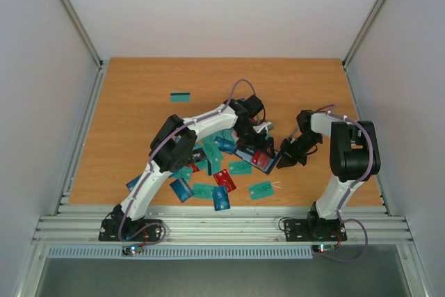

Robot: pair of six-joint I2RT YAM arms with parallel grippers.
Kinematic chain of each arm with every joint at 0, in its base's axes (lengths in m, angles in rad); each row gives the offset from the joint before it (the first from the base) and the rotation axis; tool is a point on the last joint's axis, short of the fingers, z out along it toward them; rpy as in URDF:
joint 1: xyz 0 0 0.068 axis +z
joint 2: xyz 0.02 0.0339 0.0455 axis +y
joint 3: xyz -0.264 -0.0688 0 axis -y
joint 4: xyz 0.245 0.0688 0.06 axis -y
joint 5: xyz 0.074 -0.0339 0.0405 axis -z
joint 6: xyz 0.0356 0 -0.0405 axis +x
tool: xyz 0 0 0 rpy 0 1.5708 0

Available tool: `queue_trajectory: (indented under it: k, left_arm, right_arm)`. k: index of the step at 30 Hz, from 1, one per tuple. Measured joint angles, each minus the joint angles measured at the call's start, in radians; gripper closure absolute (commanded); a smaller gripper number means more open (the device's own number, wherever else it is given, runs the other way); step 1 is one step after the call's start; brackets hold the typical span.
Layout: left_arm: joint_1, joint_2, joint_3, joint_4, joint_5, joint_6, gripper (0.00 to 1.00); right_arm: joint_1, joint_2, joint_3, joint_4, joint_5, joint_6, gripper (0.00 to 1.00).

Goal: Put the credit cards into the card holder

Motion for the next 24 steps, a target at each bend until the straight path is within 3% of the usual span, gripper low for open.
queue_trajectory:
  k: [24]
  left_arm:
    - [-0.142, 0.057, 0.219, -0.192, -0.341, -0.030, 0.16]
  right_arm:
    - [-0.005, -0.006, 0.041, -0.002, 0.005, 0.007, 0.96]
